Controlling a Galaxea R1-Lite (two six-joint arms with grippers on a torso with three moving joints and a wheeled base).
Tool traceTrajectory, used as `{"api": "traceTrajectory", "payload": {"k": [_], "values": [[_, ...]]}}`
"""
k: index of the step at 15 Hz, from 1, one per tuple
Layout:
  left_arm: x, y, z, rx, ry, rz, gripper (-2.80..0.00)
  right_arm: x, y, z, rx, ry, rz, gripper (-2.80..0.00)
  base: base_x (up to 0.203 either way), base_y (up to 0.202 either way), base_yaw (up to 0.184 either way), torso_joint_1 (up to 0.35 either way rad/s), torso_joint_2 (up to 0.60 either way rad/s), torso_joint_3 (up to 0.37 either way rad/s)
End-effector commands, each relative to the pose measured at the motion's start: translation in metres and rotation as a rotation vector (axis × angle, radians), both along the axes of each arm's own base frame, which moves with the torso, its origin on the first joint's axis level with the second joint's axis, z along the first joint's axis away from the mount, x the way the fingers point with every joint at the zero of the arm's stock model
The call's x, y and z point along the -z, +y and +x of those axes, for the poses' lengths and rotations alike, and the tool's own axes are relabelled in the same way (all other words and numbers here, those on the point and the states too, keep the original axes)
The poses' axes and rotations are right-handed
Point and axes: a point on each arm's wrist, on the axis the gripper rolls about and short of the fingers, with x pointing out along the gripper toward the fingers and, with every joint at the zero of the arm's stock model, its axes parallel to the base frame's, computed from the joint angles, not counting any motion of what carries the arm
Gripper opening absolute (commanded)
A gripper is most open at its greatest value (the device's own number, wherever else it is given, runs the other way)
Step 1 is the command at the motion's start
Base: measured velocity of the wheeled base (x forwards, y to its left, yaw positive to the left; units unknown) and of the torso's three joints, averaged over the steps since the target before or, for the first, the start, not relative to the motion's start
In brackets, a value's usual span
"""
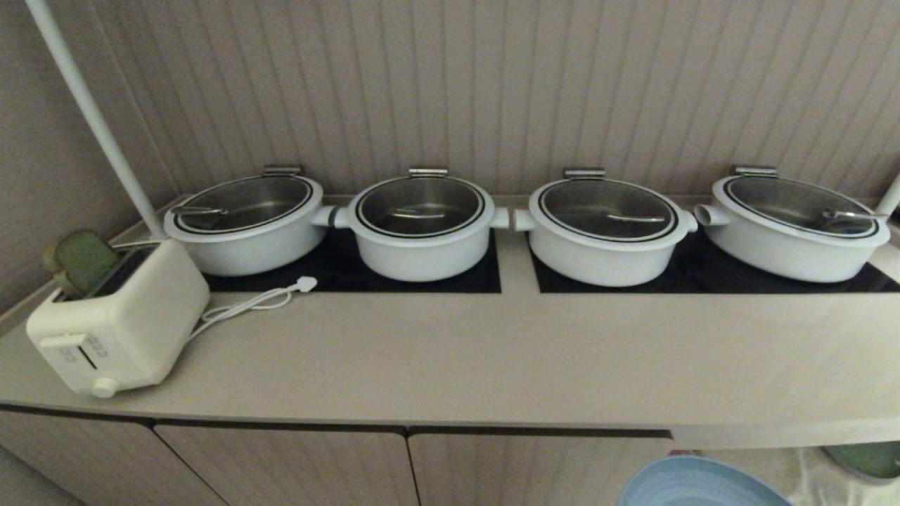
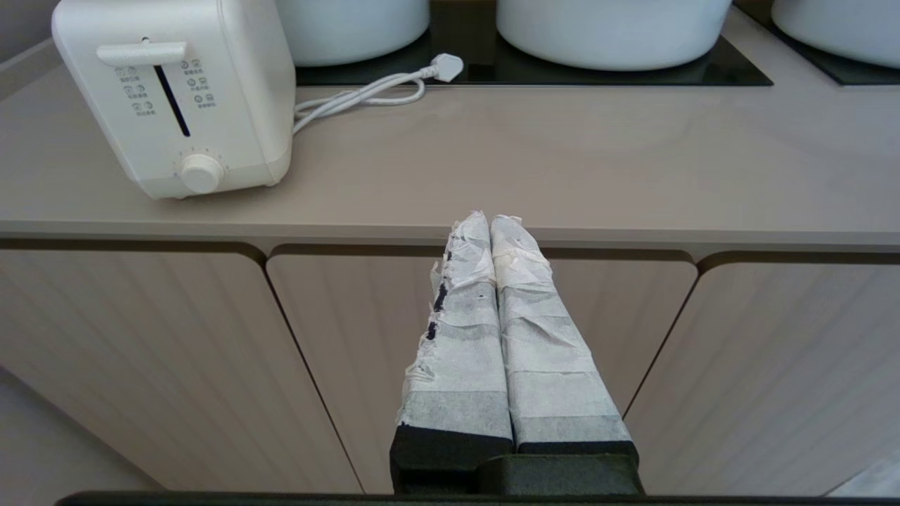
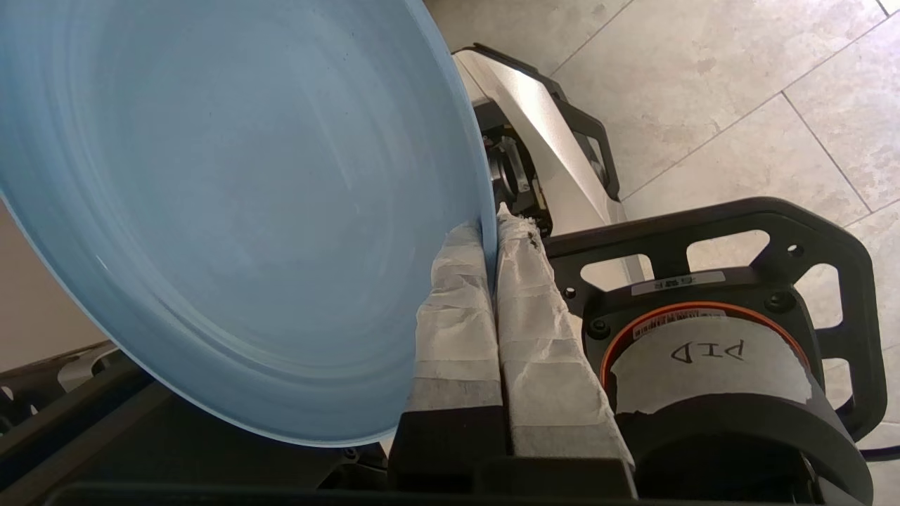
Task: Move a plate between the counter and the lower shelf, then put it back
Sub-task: Put the plate in the cupboard
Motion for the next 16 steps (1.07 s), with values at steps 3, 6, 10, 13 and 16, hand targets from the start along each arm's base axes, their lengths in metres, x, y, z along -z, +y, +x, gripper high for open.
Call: {"api": "traceTrajectory", "payload": {"k": [3, 6, 10, 13, 16], "values": [[0.0000, 0.0000, 0.0000, 0.000, 0.000, 0.000, -2.80, 0.0002, -0.0003, -0.0011, 0.003, 0.001, 0.003, -2.80, 0.000, 0.000, 0.000, 0.000, 0.00, 0.000], [0.0000, 0.0000, 0.0000, 0.000, 0.000, 0.000, -2.80, 0.0010, -0.0003, -0.0015, 0.002, 0.004, 0.002, -2.80, 0.000, 0.000, 0.000, 0.000, 0.00, 0.000], [0.0000, 0.0000, 0.0000, 0.000, 0.000, 0.000, -2.80, 0.0034, -0.0006, -0.0025, 0.000, 0.012, -0.001, -2.80, 0.000, 0.000, 0.000, 0.000, 0.00, 0.000], [0.0000, 0.0000, 0.0000, 0.000, 0.000, 0.000, -2.80, 0.0039, -0.0007, -0.0028, 0.002, 0.014, -0.002, -2.80, 0.002, -0.021, 0.002, -0.001, 0.00, 0.003], [0.0000, 0.0000, 0.0000, 0.000, 0.000, 0.000, -2.80, 0.0051, -0.0008, -0.0031, 0.000, 0.015, -0.002, -2.80, 0.001, -0.166, 0.002, 0.002, 0.00, 0.004]]}}
